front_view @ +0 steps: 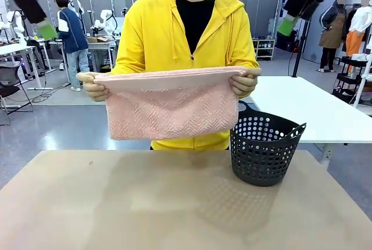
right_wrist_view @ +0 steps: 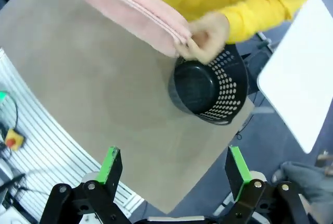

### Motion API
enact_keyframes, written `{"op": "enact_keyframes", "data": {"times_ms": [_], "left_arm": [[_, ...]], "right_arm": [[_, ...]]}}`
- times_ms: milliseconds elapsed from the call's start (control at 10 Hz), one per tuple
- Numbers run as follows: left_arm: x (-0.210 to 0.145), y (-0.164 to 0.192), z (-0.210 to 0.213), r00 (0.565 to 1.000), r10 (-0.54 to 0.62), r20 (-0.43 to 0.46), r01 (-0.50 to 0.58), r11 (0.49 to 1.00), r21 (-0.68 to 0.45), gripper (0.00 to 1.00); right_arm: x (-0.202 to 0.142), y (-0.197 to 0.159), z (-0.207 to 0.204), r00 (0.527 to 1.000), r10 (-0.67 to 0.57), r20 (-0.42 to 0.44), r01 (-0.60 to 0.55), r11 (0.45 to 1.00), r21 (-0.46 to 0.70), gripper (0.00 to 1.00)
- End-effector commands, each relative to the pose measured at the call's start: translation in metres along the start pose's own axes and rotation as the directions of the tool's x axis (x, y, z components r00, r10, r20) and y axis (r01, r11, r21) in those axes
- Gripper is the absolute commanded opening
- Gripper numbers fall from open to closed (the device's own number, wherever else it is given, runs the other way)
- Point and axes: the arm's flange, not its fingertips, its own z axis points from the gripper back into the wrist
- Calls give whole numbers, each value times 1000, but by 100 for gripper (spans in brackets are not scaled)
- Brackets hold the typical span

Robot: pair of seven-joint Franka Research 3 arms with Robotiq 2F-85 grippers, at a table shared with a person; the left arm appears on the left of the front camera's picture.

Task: Fold the towel.
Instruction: Release the end of the 100 cm Hotel Towel you were holding, then pick up the 100 cm Hotel Towel and place it on the left side of the table.

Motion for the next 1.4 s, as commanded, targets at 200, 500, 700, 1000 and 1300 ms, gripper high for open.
{"op": "enact_keyframes", "data": {"times_ms": [200,500,700,1000,1300], "left_arm": [[-32,2,-20,968,248,35,-250,966,66,100],[-31,9,-13,977,215,5,-215,976,25,100],[-31,9,-13,977,215,5,-215,976,25,100],[-31,9,-13,977,215,5,-215,976,25,100],[-31,9,-13,977,215,5,-215,976,25,100]], "right_arm": [[-34,15,-15,990,-115,87,118,992,-33,100],[-26,10,-7,994,-96,56,98,995,-33,94],[-26,10,-7,994,-96,56,98,995,-33,94],[-26,10,-7,994,-96,56,98,995,-33,94],[-26,10,-7,994,-96,56,98,995,-33,94]]}}
